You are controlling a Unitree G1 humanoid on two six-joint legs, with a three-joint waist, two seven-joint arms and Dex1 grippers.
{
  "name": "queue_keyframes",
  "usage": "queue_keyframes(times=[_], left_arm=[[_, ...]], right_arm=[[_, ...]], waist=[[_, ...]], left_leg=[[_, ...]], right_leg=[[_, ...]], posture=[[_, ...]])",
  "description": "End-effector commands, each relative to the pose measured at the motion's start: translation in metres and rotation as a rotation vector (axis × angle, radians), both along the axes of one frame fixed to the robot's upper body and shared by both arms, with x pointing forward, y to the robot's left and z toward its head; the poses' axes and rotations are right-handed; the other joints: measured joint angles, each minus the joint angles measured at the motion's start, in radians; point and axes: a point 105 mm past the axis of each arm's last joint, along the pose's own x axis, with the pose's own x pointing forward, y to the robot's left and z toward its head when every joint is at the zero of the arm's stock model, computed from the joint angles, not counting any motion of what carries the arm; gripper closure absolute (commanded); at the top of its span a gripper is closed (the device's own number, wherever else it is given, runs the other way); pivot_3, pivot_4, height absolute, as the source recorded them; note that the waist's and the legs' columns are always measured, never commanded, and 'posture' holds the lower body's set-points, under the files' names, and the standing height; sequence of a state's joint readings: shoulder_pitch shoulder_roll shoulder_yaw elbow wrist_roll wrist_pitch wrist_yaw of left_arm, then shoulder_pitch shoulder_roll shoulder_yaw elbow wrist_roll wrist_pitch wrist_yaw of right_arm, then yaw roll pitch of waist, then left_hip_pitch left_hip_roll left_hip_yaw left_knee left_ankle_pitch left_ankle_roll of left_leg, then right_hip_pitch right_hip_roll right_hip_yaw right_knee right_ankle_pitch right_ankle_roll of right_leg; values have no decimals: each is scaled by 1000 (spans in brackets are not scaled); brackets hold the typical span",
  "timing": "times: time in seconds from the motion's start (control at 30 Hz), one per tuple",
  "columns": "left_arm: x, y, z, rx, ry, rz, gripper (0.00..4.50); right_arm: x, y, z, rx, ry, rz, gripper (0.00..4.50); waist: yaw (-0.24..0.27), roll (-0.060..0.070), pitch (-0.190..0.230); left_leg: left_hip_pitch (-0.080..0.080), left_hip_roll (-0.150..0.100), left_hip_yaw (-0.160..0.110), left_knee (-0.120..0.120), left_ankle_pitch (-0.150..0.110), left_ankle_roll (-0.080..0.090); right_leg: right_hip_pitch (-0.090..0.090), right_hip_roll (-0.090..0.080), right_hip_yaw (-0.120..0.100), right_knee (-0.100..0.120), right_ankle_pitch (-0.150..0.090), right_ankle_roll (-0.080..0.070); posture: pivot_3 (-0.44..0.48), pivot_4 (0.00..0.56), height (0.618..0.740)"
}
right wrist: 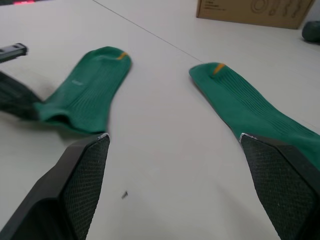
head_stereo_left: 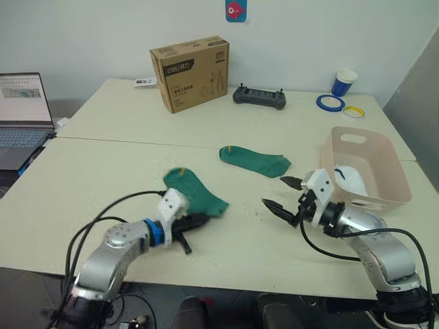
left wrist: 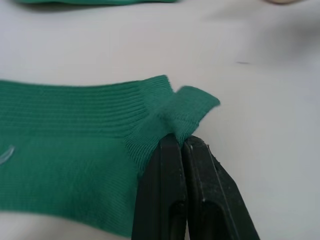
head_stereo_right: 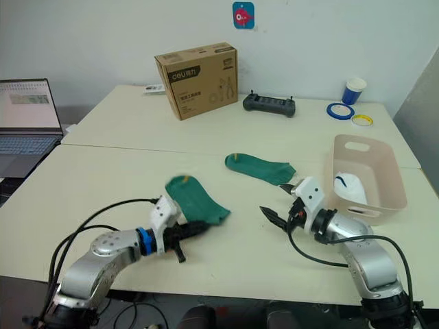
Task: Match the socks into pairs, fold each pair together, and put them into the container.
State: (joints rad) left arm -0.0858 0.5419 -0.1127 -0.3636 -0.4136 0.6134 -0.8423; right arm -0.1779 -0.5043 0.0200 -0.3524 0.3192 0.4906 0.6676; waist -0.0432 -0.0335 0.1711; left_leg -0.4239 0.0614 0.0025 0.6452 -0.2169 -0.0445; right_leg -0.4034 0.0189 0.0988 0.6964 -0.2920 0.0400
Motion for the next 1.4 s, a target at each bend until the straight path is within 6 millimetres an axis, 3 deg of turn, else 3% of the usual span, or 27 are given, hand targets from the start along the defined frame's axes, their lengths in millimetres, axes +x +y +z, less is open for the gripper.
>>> queue_keyframes(times=[0.03,0.13,0.33,0.47,0.53,0.63,0.77,0.83,1.03,1.1,1.2,1.4], left_arm=[[-7,-34,8,-92,41,-80,4464],[-5,-46,5,-150,105,-80,3898],[-14,-42,9,-152,173,-170,1892],[-3,-28,26,-205,154,-138,654],[33,13,34,-155,41,66,24],[72,67,41,-66,-126,296,24],[91,88,35,-32,-152,389,24],[100,95,24,7,-133,424,24],[92,77,1,31,-58,323,24],[92,76,-3,31,-58,320,421],[90,73,-3,27,-53,307,1259],[83,74,-3,31,-42,288,3226]], right_arm=[[3,-6,14,18,-56,-13,0],[3,-8,14,14,-54,-19,0],[-8,-14,2,-9,3,-9,0],[-12,-16,-4,-2,56,3,0],[-25,-4,-7,65,151,51,0],[-50,15,-19,45,238,167,0],[-60,21,-37,-59,270,223,0],[-52,21,-45,-79,281,187,0],[-47,35,-45,-61,277,223,0],[-47,36,-46,-68,272,234,0],[-47,43,-40,-23,269,261,607],[-44,44,-45,-45,266,276,2811]], waist=[[-1,0,0],[-3,0,0],[-9,0,0],[-11,0,0],[-11,0,0],[-13,0,0],[-10,0,0],[-8,-1,0],[-6,-1,0],[-4,-1,0],[-4,-1,0],[-4,-1,0]], left_leg=[[0,0,0,0,0,0],[0,0,-1,0,0,0],[1,2,-3,-2,0,0],[1,2,-2,-1,0,0],[1,2,-2,-1,0,0],[3,2,-3,-1,0,0],[3,2,-2,-2,0,0],[2,1,0,-2,0,0],[1,1,-1,-2,0,0],[1,1,-2,-2,0,0],[1,1,-1,-2,0,0],[1,1,-1,-2,0,0]], right_leg=[[0,0,1,0,0,1],[0,2,0,0,0,1],[0,5,-1,1,-1,-2],[0,5,0,1,-1,-1],[0,4,0,1,0,-1],[0,5,0,1,0,-2],[0,5,1,-1,-1,-3],[0,3,1,-1,-1,-2],[-1,3,0,-1,0,-1],[-1,3,0,-1,0,-1],[0,3,0,-1,0,-1],[0,3,0,-1,0,-1]], posture=[[0,150,740],[0,150,740],[0,150,740],[0,150,740],[0,150,740],[0,150,740],[0,150,740],[0,150,740],[0,150,740],[0,150,740],[0,150,740],[0,150,740]])
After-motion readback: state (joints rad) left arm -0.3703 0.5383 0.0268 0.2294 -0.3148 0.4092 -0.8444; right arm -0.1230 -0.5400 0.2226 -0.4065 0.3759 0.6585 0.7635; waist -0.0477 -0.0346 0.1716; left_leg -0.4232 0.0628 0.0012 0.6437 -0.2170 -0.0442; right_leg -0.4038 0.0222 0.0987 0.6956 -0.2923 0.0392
